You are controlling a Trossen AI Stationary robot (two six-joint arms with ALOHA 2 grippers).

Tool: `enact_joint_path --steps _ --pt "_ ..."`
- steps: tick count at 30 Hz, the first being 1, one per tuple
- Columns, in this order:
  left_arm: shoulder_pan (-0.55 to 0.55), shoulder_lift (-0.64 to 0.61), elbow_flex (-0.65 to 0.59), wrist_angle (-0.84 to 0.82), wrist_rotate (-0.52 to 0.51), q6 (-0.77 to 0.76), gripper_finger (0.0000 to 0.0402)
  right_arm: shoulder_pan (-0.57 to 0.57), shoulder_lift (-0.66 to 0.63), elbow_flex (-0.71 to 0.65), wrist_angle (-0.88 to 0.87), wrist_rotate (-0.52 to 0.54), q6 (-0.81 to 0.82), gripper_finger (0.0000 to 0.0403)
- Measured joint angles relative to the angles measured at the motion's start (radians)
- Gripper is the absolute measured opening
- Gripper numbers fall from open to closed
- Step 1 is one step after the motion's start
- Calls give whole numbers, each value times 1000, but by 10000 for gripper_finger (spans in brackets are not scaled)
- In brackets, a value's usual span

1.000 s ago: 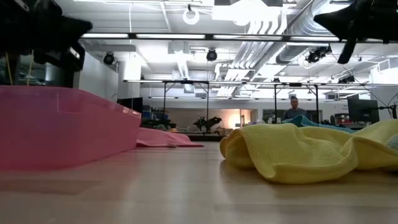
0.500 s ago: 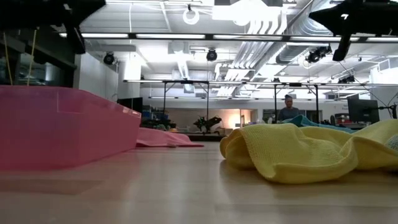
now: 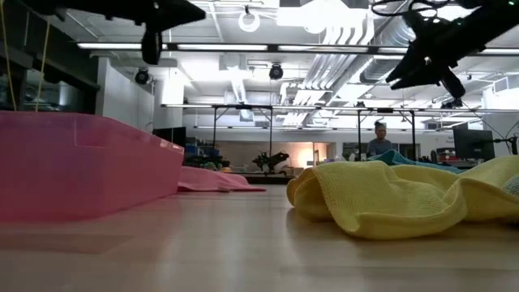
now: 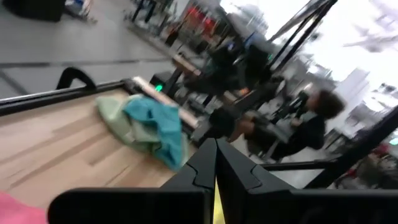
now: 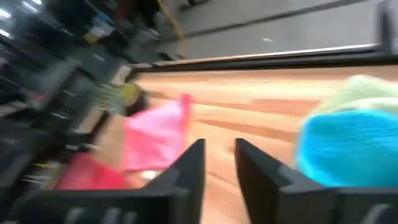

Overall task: Fold microfiber towels
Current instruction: Fold the blue microfiber towel

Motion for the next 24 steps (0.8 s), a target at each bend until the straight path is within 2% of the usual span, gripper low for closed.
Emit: enact_joint_path --steps 4,7,10,15,21,24 --pt "90 30 52 -73 109 1 1 -176 154 116 -198 -76 -78 169" --pt "146 37 56 -77 202 -4 1 -322 296 168 -316 -153 -156 198" --pt "181 38 56 -80 276 -17 1 -461 434 209 -370 -220 -245 208" --pt "195 38 56 -80 331 -15 1 -640 631 284 -434 -237 -388 209" --pt "189 38 56 -80 362 -14 1 -628 715 346 -523 -236 -333 209" --pt "187 38 56 -79 362 -13 1 -615 743 345 -484 -177 -199 209"
